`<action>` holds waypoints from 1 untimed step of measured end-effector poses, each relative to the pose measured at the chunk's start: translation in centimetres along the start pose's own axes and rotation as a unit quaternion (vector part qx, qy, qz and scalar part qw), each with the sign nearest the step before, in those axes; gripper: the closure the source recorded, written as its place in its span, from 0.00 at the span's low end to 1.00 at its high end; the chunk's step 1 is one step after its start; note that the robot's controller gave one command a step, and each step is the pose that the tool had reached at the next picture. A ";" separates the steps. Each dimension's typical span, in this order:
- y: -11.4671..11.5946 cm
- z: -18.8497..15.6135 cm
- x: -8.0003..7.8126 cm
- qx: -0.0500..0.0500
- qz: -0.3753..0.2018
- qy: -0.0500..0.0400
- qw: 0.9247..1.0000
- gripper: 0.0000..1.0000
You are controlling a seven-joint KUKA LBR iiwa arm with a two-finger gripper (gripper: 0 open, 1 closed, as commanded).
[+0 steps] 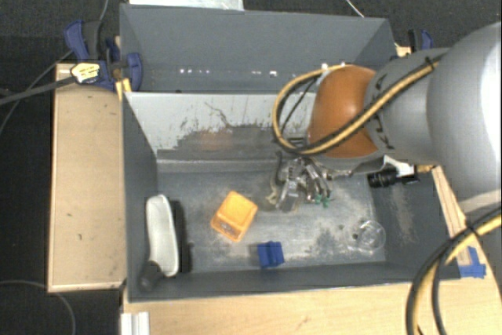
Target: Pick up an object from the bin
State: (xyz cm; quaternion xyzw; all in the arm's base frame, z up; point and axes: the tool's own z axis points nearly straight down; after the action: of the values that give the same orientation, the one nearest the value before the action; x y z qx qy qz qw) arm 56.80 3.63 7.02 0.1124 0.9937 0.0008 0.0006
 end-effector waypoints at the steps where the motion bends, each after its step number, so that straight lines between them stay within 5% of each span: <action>1: 0.0 0.0 0.0 0.000 -0.001 0.000 1.000 1.00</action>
Offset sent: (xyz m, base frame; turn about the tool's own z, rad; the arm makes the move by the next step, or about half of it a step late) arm -0.0041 -0.0006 0.0096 -0.0075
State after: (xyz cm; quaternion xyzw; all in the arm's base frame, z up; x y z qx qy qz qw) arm 56.80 3.63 7.03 0.1116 0.9938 0.0006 0.0006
